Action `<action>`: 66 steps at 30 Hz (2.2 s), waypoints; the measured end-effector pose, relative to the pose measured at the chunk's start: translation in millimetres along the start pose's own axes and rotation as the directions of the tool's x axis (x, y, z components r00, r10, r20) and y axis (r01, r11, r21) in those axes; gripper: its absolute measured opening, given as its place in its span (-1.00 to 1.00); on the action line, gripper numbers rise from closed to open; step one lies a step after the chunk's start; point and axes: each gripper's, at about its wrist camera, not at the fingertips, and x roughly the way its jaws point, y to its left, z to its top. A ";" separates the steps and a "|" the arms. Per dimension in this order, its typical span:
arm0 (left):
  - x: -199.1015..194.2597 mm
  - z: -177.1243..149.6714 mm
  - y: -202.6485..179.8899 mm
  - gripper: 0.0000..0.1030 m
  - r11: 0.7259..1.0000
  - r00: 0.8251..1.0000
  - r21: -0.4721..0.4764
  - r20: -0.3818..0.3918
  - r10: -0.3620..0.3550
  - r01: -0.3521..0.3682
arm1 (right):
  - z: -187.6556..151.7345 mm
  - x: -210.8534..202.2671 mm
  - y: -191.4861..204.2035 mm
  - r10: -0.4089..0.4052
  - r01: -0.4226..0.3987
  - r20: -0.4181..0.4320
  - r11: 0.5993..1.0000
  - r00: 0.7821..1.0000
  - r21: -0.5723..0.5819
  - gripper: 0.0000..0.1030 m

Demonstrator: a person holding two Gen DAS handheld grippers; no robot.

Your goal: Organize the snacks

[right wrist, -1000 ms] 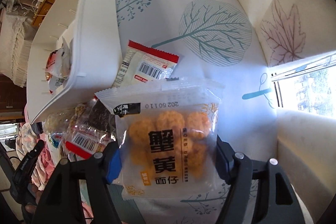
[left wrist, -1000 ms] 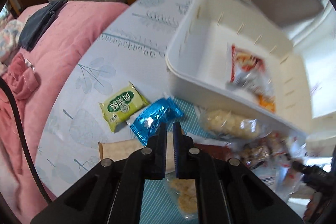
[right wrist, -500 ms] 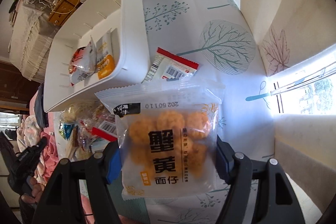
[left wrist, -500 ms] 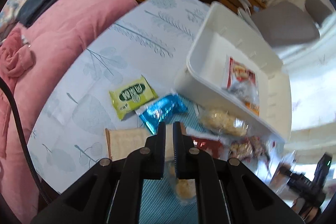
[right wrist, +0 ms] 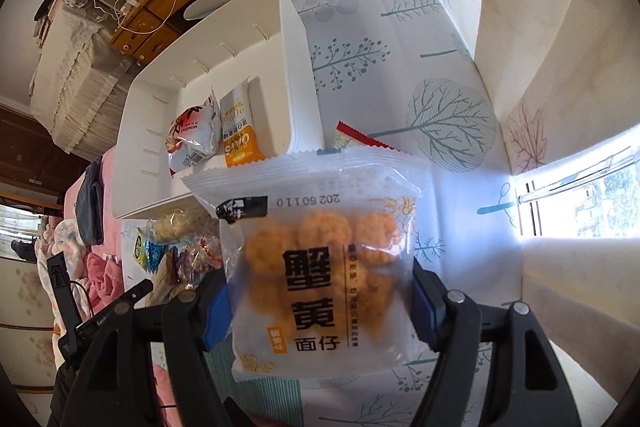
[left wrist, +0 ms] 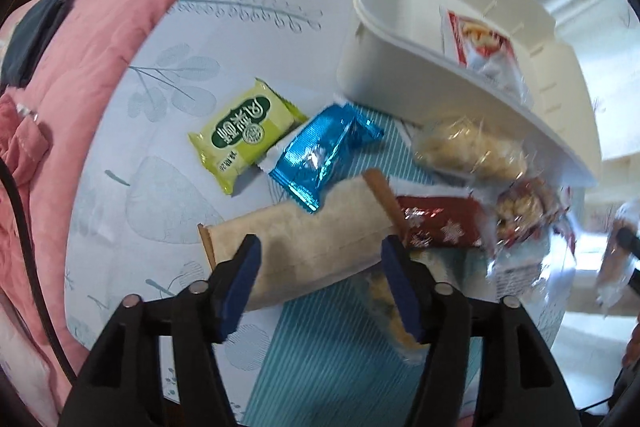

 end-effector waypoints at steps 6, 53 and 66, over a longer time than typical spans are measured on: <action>17.5 10.0 2.4 0.48 0.995 0.998 0.091 -0.053 0.034 -0.029 | 1.1 -1.7 9.5 -0.023 0.023 0.011 1.000 1.000 0.016 0.40; 41.3 -3.4 44.0 -0.95 0.988 0.983 0.024 -0.102 -0.151 0.154 | -7.0 -2.1 79.0 -0.010 0.011 0.016 1.000 1.000 -0.014 0.40; -15.3 -7.3 15.8 -0.97 0.952 0.951 -0.006 -0.023 -0.307 0.307 | -9.2 -14.0 82.5 0.028 -0.027 0.023 0.999 0.999 -0.042 0.40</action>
